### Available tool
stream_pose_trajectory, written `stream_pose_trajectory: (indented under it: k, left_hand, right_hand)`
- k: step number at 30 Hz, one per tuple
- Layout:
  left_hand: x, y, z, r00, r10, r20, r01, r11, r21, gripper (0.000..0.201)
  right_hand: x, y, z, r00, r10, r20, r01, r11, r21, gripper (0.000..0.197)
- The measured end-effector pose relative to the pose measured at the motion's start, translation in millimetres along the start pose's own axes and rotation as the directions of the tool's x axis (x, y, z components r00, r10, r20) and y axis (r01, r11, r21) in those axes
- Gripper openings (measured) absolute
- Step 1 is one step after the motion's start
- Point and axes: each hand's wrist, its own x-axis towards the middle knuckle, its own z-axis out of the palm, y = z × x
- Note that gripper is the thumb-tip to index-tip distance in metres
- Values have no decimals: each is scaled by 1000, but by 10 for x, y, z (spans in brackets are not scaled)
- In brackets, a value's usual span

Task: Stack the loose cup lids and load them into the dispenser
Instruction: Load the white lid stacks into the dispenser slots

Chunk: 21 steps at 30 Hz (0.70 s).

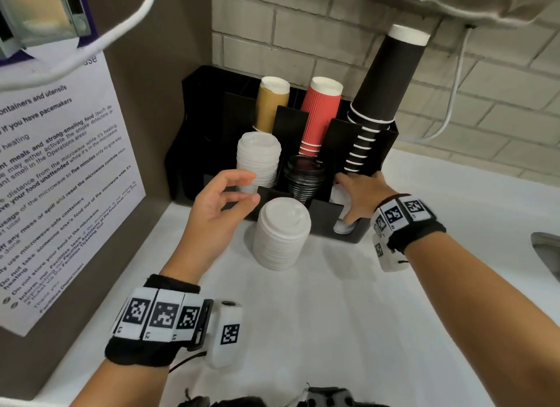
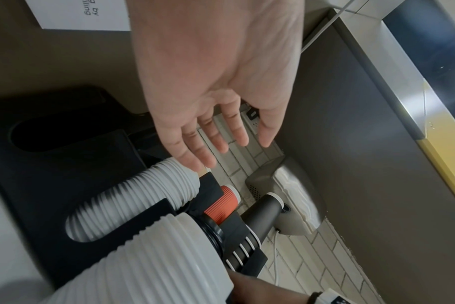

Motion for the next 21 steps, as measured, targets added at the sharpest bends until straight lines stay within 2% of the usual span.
stream_pose_trajectory:
  k: [10, 16, 18, 20, 21]
  left_hand:
    - [-28, -28, 45, 1000, -5, -5, 5, 1000, 7, 25]
    - [-52, -49, 40, 999, -21, -26, 21, 1000, 19, 25]
    - [-59, -54, 34, 999, -29, -34, 29, 999, 22, 25]
    - [-59, -58, 19, 999, -34, -43, 35, 999, 26, 25]
    - [-59, -61, 10, 998, -33, -45, 34, 999, 29, 26]
  right_hand:
    - [35, -74, 143, 996, -32, 84, 42, 992, -119, 95]
    - [14, -114, 132, 992, -16, 126, 24, 998, -63, 100]
    - [-20, -120, 83, 984, -12, 177, 20, 999, -44, 103]
    - [-107, -111, 7, 985, 17, 174, -31, 997, 75, 96]
    - [-167, -109, -41, 994, 37, 107, -55, 985, 166, 85]
